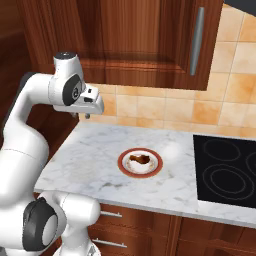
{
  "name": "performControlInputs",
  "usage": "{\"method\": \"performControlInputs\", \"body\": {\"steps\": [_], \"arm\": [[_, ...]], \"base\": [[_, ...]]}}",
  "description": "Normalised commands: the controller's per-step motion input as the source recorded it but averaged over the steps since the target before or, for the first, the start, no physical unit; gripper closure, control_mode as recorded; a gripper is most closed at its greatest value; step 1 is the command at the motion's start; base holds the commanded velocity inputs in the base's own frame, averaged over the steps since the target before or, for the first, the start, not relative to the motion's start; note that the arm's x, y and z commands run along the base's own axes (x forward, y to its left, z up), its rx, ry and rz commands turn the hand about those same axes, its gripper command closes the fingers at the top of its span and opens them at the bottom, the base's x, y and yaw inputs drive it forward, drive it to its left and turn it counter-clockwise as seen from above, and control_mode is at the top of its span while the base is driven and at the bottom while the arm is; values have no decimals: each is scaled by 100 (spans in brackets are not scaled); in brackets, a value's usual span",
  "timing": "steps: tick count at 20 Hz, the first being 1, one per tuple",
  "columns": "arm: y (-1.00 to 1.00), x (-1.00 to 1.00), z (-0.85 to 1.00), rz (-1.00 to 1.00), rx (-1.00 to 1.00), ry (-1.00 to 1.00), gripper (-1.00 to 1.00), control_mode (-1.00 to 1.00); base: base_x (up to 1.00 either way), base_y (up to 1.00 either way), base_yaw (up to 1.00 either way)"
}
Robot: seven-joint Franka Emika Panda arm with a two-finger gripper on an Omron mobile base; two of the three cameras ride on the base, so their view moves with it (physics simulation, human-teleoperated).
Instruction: Place the chicken drumstick on the counter behind the older chicken drumstick on the same shelf of the fridge to maintain FIFO order. Close the fridge door when finished.
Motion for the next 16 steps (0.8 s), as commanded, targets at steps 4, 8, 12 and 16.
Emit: {"method": "performControlInputs", "body": {"steps": [4,8,12,16], "arm": [[0,-3,0,0,0,0,-100,-100],[0,-14,-12,-7,0,0,-100,-100],[-32,-47,-54,-50,9,0,-100,-100],[-66,-16,-69,-64,14,3,-100,-100]], "base": [[0,0,0],[0,0,0],[0,0,0],[0,0,0]]}}
